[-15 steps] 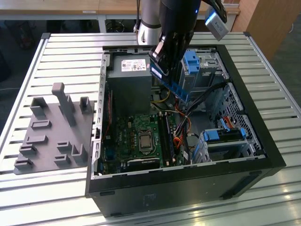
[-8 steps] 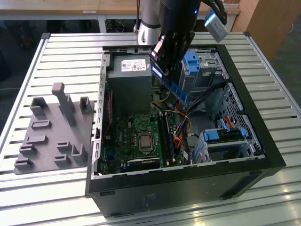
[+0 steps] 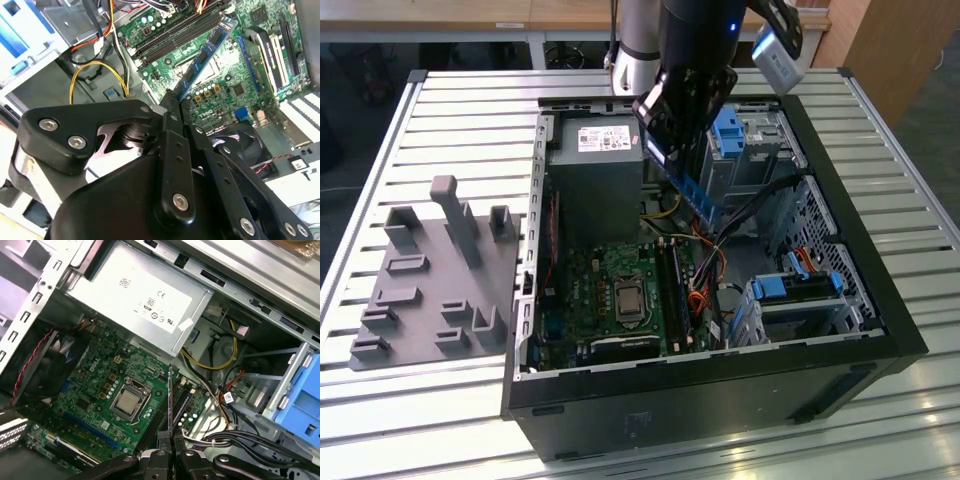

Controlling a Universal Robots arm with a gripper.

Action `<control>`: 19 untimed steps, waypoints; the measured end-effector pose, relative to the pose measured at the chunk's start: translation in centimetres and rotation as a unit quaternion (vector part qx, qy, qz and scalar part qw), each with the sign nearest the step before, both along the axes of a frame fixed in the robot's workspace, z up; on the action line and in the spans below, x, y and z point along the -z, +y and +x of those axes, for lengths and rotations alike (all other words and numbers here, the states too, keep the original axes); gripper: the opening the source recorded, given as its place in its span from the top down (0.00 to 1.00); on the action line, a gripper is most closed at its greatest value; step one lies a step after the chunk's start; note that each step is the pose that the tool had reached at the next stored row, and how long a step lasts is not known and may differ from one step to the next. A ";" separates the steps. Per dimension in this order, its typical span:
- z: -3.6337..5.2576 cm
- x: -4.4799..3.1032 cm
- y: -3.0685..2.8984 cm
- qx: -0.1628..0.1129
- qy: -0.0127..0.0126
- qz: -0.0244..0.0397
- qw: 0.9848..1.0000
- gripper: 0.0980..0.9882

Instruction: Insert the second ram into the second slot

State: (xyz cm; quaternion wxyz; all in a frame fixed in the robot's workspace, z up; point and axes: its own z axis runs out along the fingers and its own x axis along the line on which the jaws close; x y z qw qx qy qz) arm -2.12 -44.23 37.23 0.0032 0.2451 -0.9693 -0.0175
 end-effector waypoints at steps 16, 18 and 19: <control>0.00 0.06 0.00 0.101 0.000 -0.003 0.995 0.96; 0.00 0.07 0.00 0.113 0.000 -0.003 0.994 0.96; 0.00 0.07 0.00 0.118 0.000 -0.003 0.993 0.96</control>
